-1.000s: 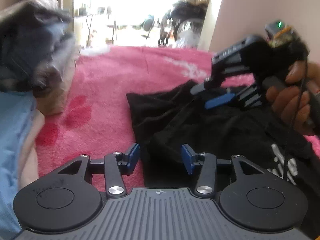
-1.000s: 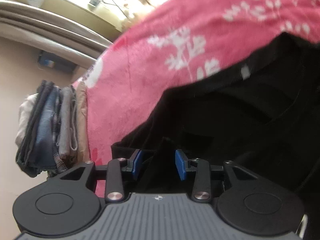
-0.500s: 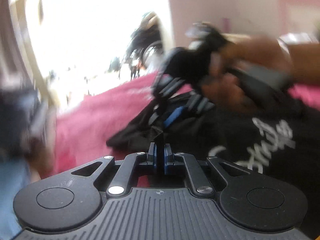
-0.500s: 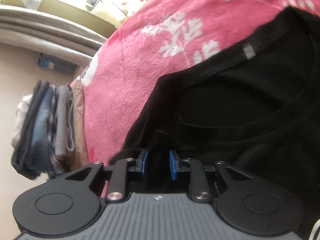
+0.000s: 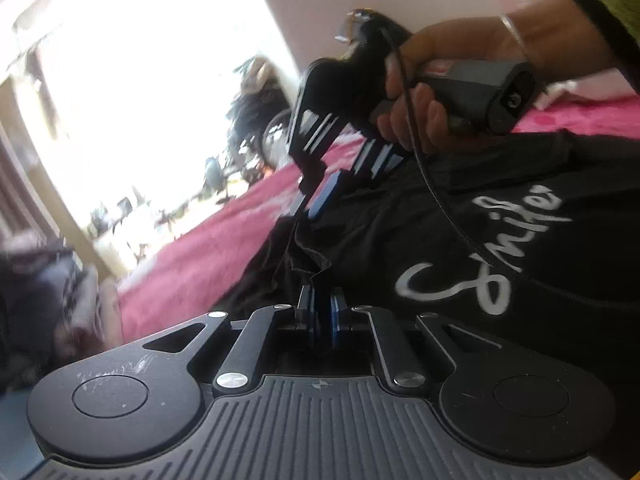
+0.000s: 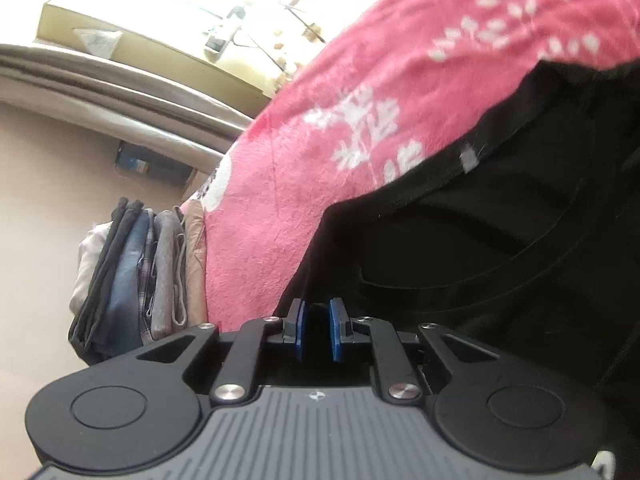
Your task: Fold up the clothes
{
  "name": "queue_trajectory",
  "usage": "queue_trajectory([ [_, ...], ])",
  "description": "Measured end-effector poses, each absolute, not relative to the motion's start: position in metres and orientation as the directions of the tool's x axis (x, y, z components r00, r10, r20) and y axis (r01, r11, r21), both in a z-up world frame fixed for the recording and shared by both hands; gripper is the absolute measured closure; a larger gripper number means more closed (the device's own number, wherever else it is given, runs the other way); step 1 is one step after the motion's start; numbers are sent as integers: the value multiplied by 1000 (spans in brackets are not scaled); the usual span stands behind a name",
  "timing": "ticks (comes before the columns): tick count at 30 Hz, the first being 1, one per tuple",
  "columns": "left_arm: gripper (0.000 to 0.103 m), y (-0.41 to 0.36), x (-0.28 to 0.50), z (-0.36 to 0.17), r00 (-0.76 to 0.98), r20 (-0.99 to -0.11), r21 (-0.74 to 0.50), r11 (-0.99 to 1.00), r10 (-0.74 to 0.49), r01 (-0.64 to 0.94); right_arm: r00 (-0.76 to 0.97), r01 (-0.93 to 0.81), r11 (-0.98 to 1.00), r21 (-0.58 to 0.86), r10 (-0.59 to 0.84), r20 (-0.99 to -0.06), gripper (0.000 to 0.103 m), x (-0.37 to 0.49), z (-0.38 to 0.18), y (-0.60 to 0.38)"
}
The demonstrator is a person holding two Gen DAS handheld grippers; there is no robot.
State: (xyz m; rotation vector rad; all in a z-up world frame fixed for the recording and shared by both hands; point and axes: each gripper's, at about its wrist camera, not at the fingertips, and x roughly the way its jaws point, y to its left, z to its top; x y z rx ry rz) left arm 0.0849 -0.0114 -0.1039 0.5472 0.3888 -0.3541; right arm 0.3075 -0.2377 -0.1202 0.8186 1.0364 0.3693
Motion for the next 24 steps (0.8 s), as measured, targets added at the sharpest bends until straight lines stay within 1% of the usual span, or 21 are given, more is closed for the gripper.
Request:
queue_trajectory([
  [2, 96, -19, 77, -107, 862, -445, 471, 755, -243, 456, 500, 91, 688, 720, 594, -630, 89, 302, -117, -244],
  [4, 94, -23, 73, -112, 838, -471, 476, 721, -275, 504, 506, 90, 742, 665, 541, -672, 89, 300, -117, -249],
  [5, 94, -24, 72, -113, 825, -487, 461, 718, -286, 521, 502, 108, 748, 655, 527, -686, 88, 299, -118, -253],
  [7, 88, -26, 71, -114, 792, -534, 408, 731, -296, 548, 493, 146, 759, 635, 501, -712, 86, 296, -122, -261],
  [8, 81, -24, 71, -112, 773, -554, 368, 741, -309, 561, 496, 138, 759, 636, 503, -708, 86, 294, -121, -262],
  [9, 79, -22, 70, -110, 754, -569, 328, 750, -329, 575, 500, 130, 758, 639, 506, -703, 85, 292, -120, -262],
  [11, 77, -19, 67, -104, 725, -585, 263, 761, -363, 593, 502, 58, 788, 613, 508, -700, 84, 289, -109, -251],
  [14, 75, -11, 62, -100, 705, -605, 196, 789, -370, 583, 481, -128, 826, 549, 536, -694, 84, 284, -91, -221],
  [16, 75, -2, 59, -98, 700, -616, 160, 814, -360, 559, 450, -273, 814, 513, 579, -680, 84, 275, -82, -201],
  [18, 75, 8, 55, -96, 712, -618, 157, 836, -333, 526, 407, -380, 794, 474, 604, -685, 84, 265, -80, -184],
  [20, 75, 17, 52, -94, 734, -612, 173, 856, -295, 488, 367, -420, 797, 434, 586, -722, 83, 259, -89, -173],
  [22, 74, 24, 56, -94, 757, -609, 205, 874, -238, 440, 336, -382, 841, 382, 512, -791, 82, 260, -106, -171],
  [23, 74, 26, 57, -93, 768, -608, 232, 880, -202, 415, 337, -362, 861, 358, 479, -810, 82, 259, -111, -172],
  [24, 73, 28, 59, -94, 777, -606, 258, 881, -171, 396, 344, -350, 865, 359, 475, -810, 82, 257, -113, -175],
])
